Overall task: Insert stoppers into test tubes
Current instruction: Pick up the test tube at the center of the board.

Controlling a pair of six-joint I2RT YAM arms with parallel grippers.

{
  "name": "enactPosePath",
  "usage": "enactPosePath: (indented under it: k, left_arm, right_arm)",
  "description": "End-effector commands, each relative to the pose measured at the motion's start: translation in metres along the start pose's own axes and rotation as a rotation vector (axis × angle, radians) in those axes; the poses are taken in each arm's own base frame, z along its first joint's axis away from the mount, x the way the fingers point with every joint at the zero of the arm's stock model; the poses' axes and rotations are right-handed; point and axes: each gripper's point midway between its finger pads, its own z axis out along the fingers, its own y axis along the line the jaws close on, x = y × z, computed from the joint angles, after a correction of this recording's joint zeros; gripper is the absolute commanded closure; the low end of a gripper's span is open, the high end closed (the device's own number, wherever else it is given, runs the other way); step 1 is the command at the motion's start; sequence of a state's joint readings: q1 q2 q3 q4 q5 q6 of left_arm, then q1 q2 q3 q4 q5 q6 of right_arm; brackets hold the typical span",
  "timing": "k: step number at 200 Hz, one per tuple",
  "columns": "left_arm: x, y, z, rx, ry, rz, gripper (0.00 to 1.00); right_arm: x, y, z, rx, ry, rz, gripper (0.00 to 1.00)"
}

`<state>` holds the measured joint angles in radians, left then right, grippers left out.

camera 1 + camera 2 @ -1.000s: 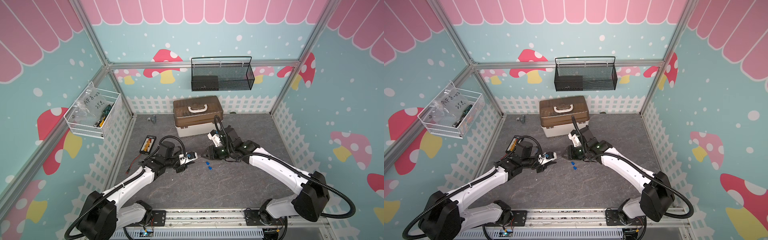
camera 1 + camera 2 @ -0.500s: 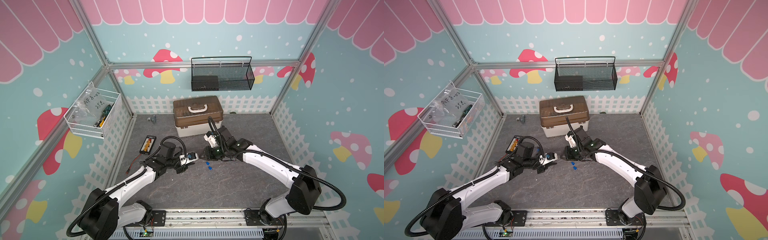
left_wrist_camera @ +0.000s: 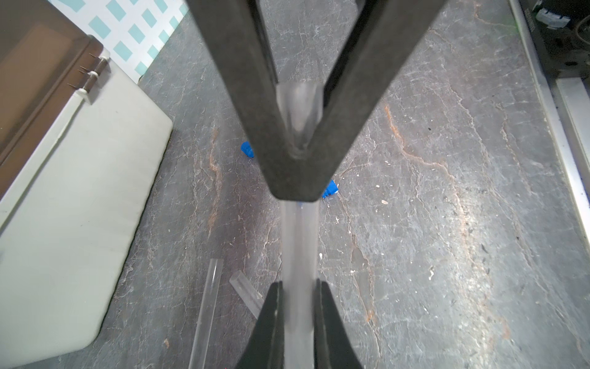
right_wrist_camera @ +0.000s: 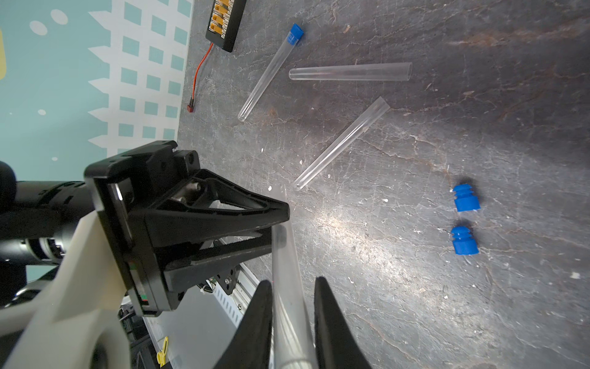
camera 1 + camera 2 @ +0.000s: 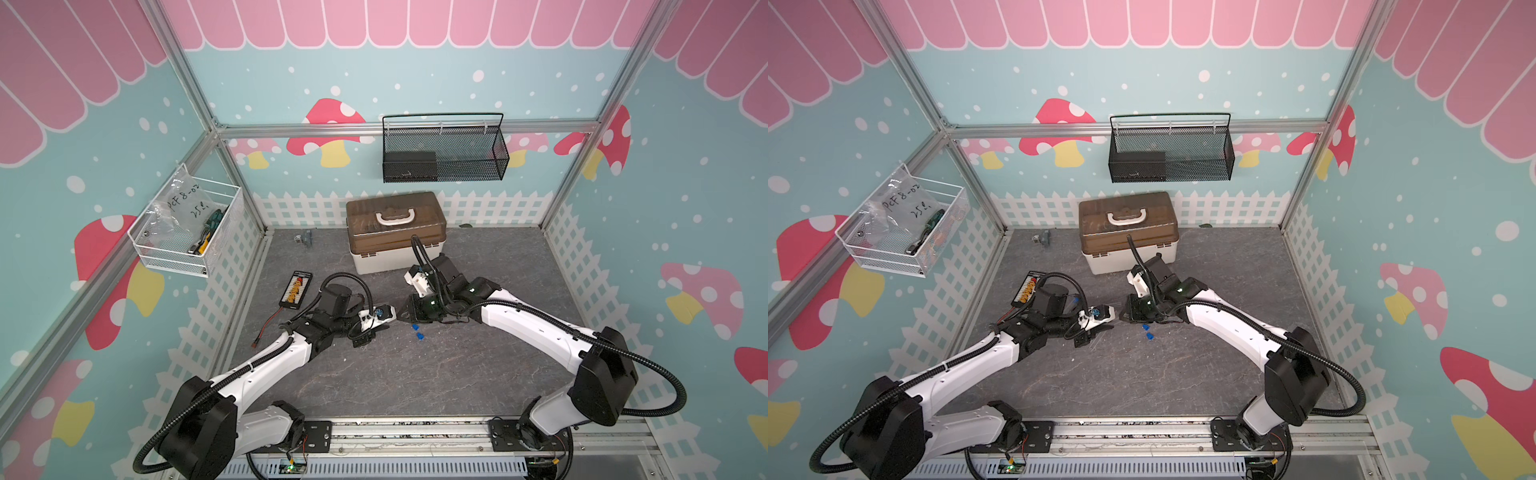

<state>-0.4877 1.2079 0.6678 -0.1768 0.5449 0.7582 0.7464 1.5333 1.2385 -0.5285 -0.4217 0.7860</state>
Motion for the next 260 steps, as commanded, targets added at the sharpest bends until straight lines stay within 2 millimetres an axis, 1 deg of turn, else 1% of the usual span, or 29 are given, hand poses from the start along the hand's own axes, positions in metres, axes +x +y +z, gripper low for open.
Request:
enactPosePath:
  k: [1,50,65,105,122,143,196,248,260]
  left_arm:
    - [0.001,-0.003,0.001,0.001,-0.002,-0.003,0.87]
    - [0.001,-0.002,0.001,-0.004,-0.002,-0.004,0.87]
    - [0.002,-0.002,0.001,-0.006,0.002,-0.009,0.86]
    - [0.009,-0.003,0.005,0.004,0.018,-0.019,0.71]
    - [0.009,-0.004,0.006,0.007,0.018,-0.016,0.68]
    - [0.011,-0.006,0.007,0.012,0.023,-0.014,0.67]
    - [0.018,-0.008,0.007,0.017,0.049,-0.002,0.70]
    - [0.016,-0.008,0.005,0.014,0.043,0.017,0.83]
    - [0.015,-0.009,0.004,0.015,0.038,0.021,0.85]
  right_arm:
    - [0.000,0.004,0.002,-0.003,0.017,-0.007,0.79]
    - [0.001,0.005,0.002,-0.008,0.020,-0.009,0.83]
    - [0.002,0.009,0.001,-0.023,0.021,-0.012,0.85]
    - [0.000,0.020,-0.003,-0.071,0.015,-0.016,0.87]
    - [0.001,0.023,-0.005,-0.085,0.016,-0.017,0.88]
    - [0.002,0.024,-0.005,-0.097,0.020,-0.015,0.89]
    - [0.003,0.028,-0.008,-0.122,0.017,-0.014,0.89]
    - [0.005,0.024,-0.006,-0.112,0.021,-0.008,0.89]
    - [0.004,0.025,-0.007,-0.113,0.017,-0.010,0.87]
